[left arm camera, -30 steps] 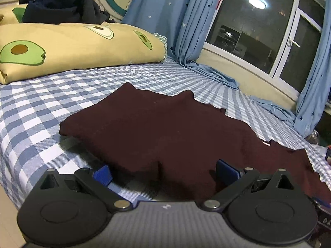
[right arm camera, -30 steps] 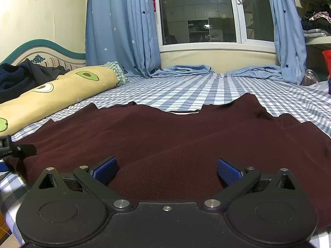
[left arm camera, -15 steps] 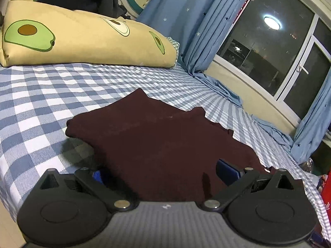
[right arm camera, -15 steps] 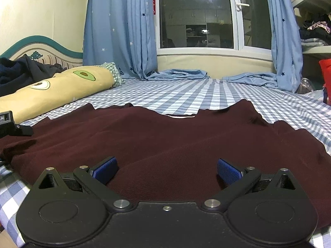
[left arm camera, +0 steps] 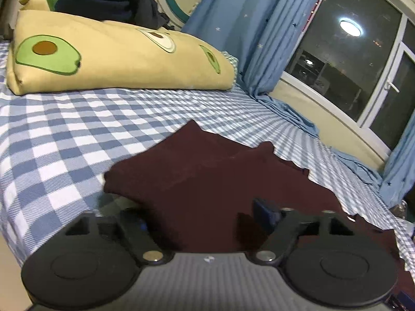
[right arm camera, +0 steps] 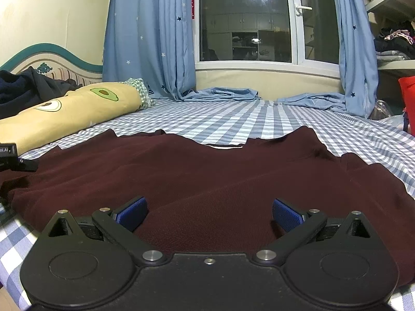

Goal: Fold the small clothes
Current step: 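Grasp the maroon sweatshirt edge with the left gripper and lift it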

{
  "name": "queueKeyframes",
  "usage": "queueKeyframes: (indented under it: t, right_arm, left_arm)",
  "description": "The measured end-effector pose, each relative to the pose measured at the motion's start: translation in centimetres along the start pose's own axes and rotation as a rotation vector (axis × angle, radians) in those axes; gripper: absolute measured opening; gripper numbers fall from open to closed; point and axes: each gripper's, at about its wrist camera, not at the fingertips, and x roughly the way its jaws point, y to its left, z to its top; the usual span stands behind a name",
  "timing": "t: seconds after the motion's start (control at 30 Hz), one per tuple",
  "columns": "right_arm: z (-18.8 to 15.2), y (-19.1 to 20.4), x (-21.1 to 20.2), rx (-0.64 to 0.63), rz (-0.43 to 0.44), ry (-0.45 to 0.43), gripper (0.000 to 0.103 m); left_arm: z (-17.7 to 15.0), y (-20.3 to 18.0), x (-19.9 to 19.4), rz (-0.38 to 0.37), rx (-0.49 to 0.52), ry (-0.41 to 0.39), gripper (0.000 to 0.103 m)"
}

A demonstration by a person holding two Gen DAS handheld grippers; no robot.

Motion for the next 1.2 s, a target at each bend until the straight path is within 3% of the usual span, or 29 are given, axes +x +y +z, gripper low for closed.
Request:
queueKeyframes:
  t: [0.07,0.23,0.4,0.57,0.63,0.8,0.83,0.93,1.0,1.07,1.2]
  right_arm:
    - [0.1,-0.1,0.0,0.002,0.0,0.001,0.103]
    - [0.1,-0.1,0.0,0.004,-0.002,0.001,0.103]
    - [0.1,-0.2,0.2,0.016,0.001,0.01,0.103]
    - [0.2,-0.3,0.3,0.026,0.0,0.015,0.103]
    - [0.3,-0.3,0.4,0.024,-0.001,0.016,0.103]
    - [0.2,-0.1,0.4,0.014,-0.008,0.015,0.103]
    - [0.2,-0.1,0.4,0.013,-0.009,0.015,0.103]
    - [0.2,0.0,0.4,0.014,-0.008,0.016,0.103]
    - [0.2,0.0,0.4,0.017,-0.006,0.017,0.103]
    - [0.2,-0.1,0.4,0.024,-0.002,0.018,0.103]
    - [0.2,-0.4,0.0,0.051,-0.027,0.002,0.103]
  left_arm:
    - [0.1,0.5,-0.1,0.006,-0.012,-0.006,0.058]
    - [-0.1,1.1,-0.1,-0.007,-0.034,-0.009,0.056]
    - [-0.9,1.2,-0.7,-0.026,-0.039,-0.017,0.063]
    - [-1.8,1.6,-2.3,-0.094,-0.054,-0.005,0.075]
    - [-2.0,2.1,-2.7,-0.109,-0.076,-0.005,0.075]
    - [-0.9,2.0,-1.5,-0.064,-0.076,0.003,0.075]
    - [-0.6,2.0,-1.2,-0.051,-0.086,0.005,0.073]
    - [0.2,1.6,-0.5,0.027,-0.104,0.02,0.05]
    - [0.5,1.6,-0.5,0.049,-0.111,0.022,0.041]
    - [0.9,1.4,-0.7,0.053,-0.113,0.017,0.027]
    - [2.4,-0.8,-2.3,0.001,-0.038,-0.07,0.018]
